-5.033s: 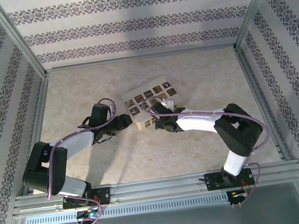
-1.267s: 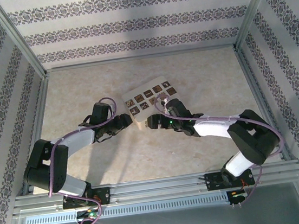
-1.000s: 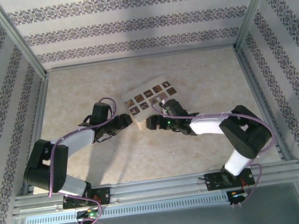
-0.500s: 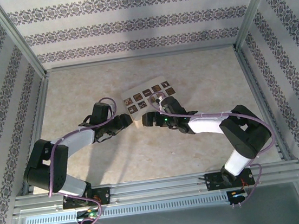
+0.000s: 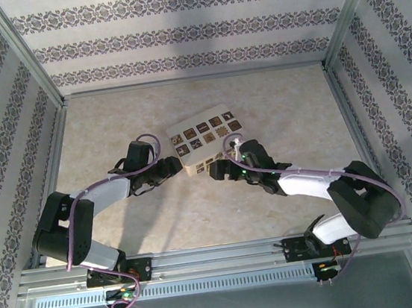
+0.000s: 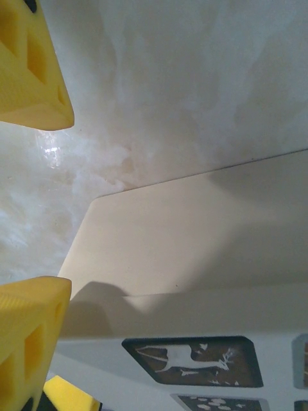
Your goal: Unlock the padlock with the key
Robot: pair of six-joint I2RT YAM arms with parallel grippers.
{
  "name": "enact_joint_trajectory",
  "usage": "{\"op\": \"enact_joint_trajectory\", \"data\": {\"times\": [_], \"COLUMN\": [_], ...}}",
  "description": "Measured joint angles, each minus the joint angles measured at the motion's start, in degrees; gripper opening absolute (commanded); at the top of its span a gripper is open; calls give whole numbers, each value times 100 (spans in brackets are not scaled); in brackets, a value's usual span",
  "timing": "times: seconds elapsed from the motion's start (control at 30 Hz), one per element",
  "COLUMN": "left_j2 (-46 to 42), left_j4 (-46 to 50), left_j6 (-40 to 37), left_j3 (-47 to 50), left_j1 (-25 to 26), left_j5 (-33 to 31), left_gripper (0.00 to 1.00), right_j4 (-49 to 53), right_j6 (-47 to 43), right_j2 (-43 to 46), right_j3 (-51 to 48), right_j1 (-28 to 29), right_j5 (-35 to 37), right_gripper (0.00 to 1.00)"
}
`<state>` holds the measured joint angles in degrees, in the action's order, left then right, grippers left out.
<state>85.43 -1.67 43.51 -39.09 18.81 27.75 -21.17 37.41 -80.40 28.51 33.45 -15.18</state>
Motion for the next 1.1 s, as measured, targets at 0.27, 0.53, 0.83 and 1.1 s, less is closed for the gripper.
{"op": "enact_joint_trajectory", "data": {"times": [0.27, 0.53, 0.83, 1.1], "left_j2": [37, 92, 114, 164], "left_j4": [7, 22, 39, 90], "left_j6": [-59, -83, -103, -120], "left_j3": [-103, -136, -166, -232], "left_j1": [0, 0, 0, 0], "left_j5": [7, 7, 4, 4], "left_gripper": [61, 61, 61, 61], "right_j4": [-1185, -2100, -2850, -3167], "right_j6": [-350, -402, -437, -439], "right_j2": [-647, -1552, -2033, -2247], "right_j3": [-31, 175, 175, 177], "right_j1": [-297, -299, -389, -562], "right_j5": [-621, -903, -1091, -1174], "right_gripper": [81, 80, 79, 78]}}
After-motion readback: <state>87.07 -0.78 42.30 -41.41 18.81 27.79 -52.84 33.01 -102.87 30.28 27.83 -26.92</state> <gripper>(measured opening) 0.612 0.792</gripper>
